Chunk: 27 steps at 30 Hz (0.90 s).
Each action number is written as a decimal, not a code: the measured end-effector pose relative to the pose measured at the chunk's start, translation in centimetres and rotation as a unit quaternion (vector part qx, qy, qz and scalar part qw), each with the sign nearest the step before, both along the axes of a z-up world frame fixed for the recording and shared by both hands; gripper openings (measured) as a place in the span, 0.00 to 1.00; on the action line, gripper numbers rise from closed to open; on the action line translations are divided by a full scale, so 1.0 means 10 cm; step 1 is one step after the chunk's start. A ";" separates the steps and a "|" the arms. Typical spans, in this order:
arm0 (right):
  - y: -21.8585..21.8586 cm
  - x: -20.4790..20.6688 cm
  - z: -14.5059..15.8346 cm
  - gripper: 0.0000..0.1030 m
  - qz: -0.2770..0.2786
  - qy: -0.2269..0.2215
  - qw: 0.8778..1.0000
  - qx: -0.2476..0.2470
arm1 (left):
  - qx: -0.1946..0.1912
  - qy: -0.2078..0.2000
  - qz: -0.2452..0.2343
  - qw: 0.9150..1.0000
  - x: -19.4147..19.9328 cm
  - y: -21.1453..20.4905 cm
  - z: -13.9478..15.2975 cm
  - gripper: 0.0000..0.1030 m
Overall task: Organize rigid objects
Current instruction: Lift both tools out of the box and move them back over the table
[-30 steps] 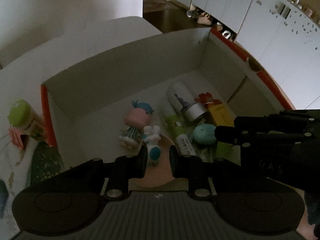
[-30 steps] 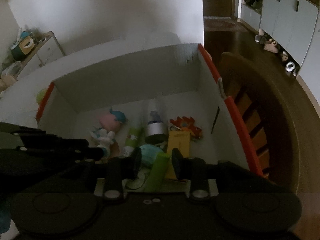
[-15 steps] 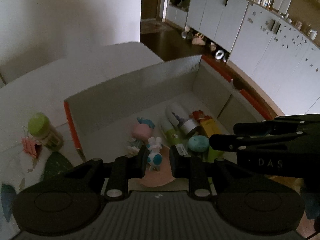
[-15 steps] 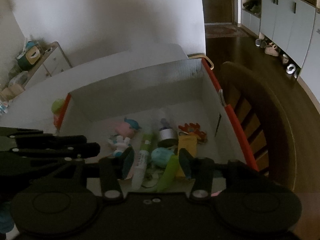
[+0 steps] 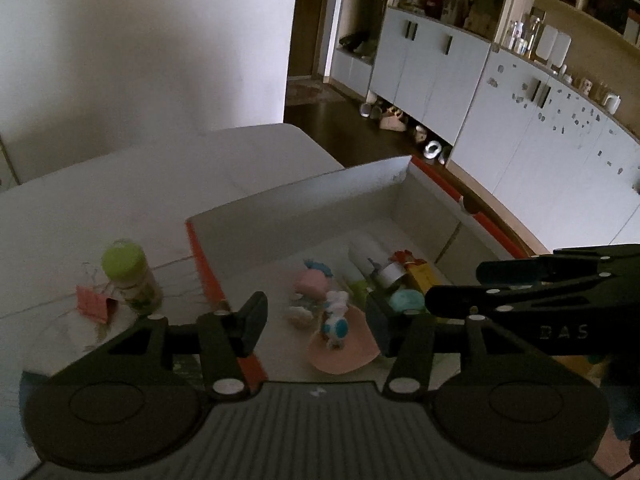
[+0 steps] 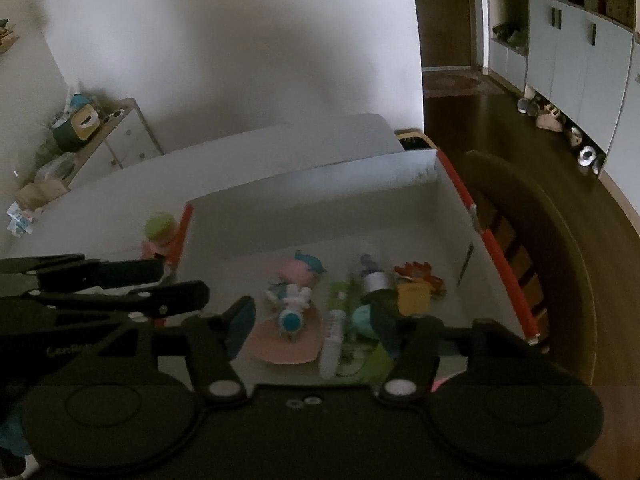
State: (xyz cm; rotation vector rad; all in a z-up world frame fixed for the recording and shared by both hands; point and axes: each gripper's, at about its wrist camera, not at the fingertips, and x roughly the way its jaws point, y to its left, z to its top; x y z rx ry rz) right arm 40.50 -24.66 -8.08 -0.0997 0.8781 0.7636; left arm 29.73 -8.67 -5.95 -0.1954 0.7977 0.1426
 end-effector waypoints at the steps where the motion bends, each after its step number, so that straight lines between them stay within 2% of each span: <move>1: 0.01 -0.03 0.02 0.63 0.000 -0.002 1.000 0.000 | 0.001 -0.003 -0.001 1.000 -0.03 0.03 0.01 0.52; 4: 0.09 -0.12 0.07 0.71 -0.003 -0.008 1.000 0.003 | 0.006 -0.014 -0.005 1.000 -0.14 0.13 0.05 0.53; 6: 0.15 -0.19 0.10 0.74 -0.006 -0.011 1.000 0.005 | 0.005 -0.022 -0.005 1.000 -0.20 0.22 0.08 0.65; 10: 0.28 -0.32 0.15 0.84 -0.010 -0.018 1.000 0.007 | 0.004 -0.037 -0.011 0.999 -0.36 0.38 0.12 0.66; 19: 0.67 -0.66 0.20 0.89 -0.009 -0.024 1.000 0.011 | 0.000 -0.043 -0.018 0.999 -0.68 0.81 0.10 0.68; 21: 0.77 -0.73 0.21 0.91 -0.009 -0.026 1.000 0.012 | 0.001 -0.045 -0.016 0.999 -0.74 0.91 0.09 0.73; 27: 1.07 -0.90 0.21 0.99 0.000 -0.030 0.999 0.012 | 0.023 -0.054 0.005 0.998 -0.89 1.20 0.04 0.79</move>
